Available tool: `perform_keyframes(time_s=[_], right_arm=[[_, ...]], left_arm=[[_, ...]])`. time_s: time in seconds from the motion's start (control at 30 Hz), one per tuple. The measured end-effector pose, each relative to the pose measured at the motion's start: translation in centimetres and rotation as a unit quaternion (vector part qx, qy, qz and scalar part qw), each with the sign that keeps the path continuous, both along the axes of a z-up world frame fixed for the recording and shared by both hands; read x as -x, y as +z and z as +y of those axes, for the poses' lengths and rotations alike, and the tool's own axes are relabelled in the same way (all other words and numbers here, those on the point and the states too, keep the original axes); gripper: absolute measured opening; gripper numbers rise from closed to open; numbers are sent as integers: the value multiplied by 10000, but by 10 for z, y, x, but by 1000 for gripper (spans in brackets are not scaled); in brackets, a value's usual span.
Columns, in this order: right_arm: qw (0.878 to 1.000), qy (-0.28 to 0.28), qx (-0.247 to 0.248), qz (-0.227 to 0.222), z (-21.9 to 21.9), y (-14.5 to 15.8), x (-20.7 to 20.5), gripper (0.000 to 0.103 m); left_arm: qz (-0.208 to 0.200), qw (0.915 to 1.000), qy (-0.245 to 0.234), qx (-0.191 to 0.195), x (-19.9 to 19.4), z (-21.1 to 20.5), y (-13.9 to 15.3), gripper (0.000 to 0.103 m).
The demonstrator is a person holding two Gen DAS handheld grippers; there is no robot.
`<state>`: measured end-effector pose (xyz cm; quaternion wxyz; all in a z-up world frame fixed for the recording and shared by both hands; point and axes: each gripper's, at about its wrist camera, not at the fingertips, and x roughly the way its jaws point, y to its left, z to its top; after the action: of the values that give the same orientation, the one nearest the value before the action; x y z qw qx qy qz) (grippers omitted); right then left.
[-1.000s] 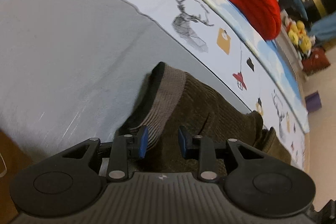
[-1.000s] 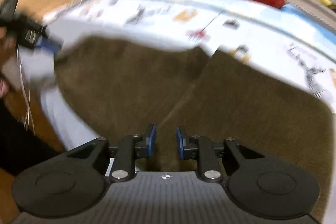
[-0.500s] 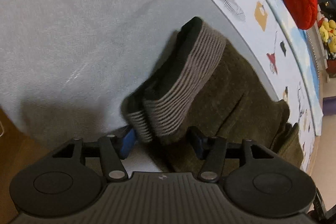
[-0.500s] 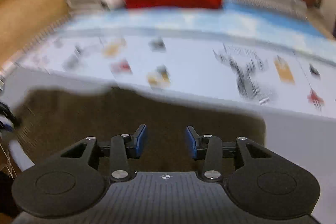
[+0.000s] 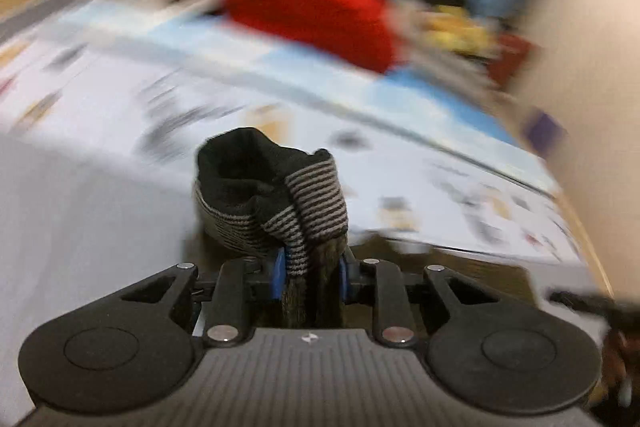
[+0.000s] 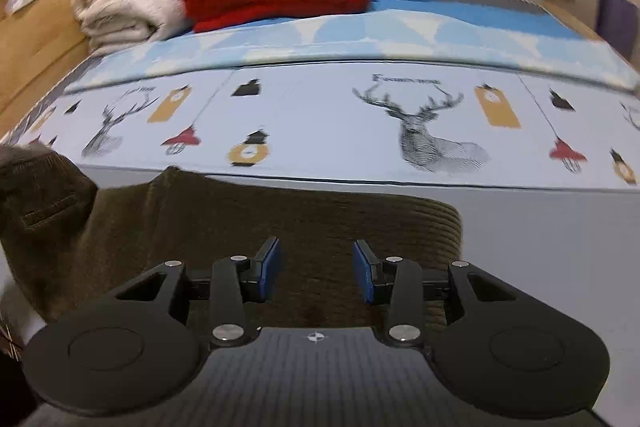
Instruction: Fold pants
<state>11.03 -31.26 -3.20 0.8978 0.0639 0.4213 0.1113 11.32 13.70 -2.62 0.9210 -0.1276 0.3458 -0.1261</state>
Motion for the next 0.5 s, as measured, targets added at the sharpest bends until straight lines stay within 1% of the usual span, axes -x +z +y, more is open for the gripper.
perform_keyframes(time_s=[0.07, 0.1, 0.13, 0.2, 0.23, 0.27, 0.3, 0.33, 0.4, 0.47, 0.5], right_arm=[[9995, -286, -97, 26, -13, 0, 1, 42], [9989, -443, -149, 53, -20, -2, 1, 42], [9977, -633, -219, 102, -27, -3, 1, 42], [9943, -953, -430, 231, -41, -7, 1, 42], [9921, -1092, -537, 307, -49, -11, 2, 42], [9898, -1227, -606, 392, -55, -14, 2, 42], [9879, -1337, -634, 470, -60, -17, 3, 42], [9862, -1418, -669, 526, -65, -20, 3, 42], [9841, -1470, -802, 592, -71, -23, 5, 42], [9830, -1442, -934, 648, -73, -26, 4, 43], [9827, -1364, -1026, 719, -73, -29, 3, 45]], left_arm=[[-435, 9959, -793, -45, 9, -49, 12, 25], [-583, 9913, -1180, 37, 15, -73, 16, 25], [-686, 9863, -1496, 119, 21, -95, 19, 25], [-806, 9710, -2224, 334, 33, -139, 22, 29], [-751, 9648, -2482, 425, 35, -157, 19, 33], [-616, 9588, -2727, 511, 35, -174, 16, 51], [-545, 9536, -2901, 590, 34, -186, 12, 57], [-565, 9530, -2928, 539, 33, -194, 9, 57], [-586, 9617, -2664, 270, 25, -197, 5, 57], [-332, 9718, -2336, 64, 11, -189, -4, 57], [-140, 9768, -2131, -126, 3, -184, -10, 57]])
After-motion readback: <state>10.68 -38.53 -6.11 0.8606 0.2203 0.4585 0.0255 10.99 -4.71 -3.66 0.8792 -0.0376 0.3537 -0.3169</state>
